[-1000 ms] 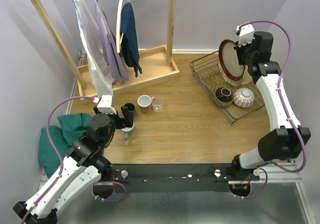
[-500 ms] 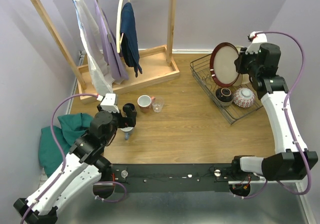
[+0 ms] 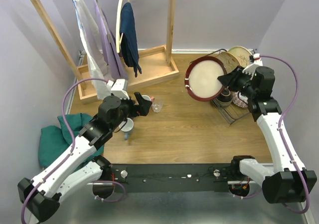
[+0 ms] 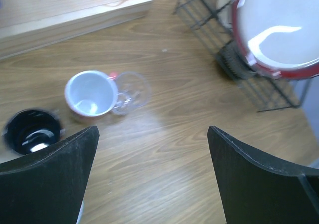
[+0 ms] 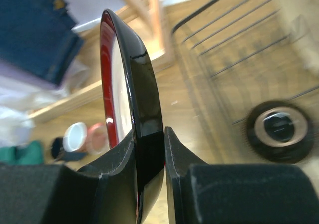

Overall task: Unload the mixed dishes from the dish rack
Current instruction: Pick up the plate from the dish rack.

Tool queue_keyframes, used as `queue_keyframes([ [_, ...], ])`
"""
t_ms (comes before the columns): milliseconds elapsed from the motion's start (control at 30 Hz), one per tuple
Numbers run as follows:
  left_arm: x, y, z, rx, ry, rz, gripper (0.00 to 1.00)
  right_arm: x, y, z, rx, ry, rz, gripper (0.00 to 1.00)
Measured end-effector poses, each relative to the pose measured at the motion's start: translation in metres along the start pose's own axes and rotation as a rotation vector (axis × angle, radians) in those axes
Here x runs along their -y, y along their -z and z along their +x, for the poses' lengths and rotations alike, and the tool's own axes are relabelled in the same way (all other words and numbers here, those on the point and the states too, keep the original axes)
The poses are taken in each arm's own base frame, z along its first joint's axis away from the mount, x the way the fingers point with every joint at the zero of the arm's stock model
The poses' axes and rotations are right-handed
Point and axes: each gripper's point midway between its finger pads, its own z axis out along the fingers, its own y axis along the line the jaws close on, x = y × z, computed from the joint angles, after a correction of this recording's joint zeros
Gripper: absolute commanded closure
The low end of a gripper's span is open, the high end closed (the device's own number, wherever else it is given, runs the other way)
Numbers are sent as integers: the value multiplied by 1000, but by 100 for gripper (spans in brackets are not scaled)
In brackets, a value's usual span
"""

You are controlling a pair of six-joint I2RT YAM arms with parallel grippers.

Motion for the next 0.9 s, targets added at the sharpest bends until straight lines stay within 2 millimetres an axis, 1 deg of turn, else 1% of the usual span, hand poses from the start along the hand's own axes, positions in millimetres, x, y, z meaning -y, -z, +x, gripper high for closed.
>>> queue_keyframes([
  [133, 29, -14, -10, 1, 70, 86, 1, -9, -1, 30, -45, -133, -79, 99],
  [200, 39, -18, -10, -4, 90, 112, 1, -12, -1, 46, -77, -203, -112, 99],
  [300, 58, -30, -5, -27, 132, 162, 1, -21, -2, 60, -95, -281, -162, 99],
  [400, 70, -41, 6, -58, 166, 185, 1, -33, -2, 73, -110, -361, -227, 99],
  [533, 80, -53, 17, -87, 225, 192, 2, -49, 1, 85, -139, -422, -295, 99],
  [667, 89, -59, 16, -81, 297, 209, 5, -65, 3, 87, -150, -450, -353, 99],
  [800, 95, -65, 13, -67, 357, 217, 13, -76, 7, 89, -151, -487, -406, 99],
  [867, 96, -67, 13, -63, 389, 217, 17, -78, 9, 92, -155, -501, -418, 99],
  [900, 97, -67, 13, -63, 402, 217, 24, -79, 9, 94, -160, -507, -422, 99],
])
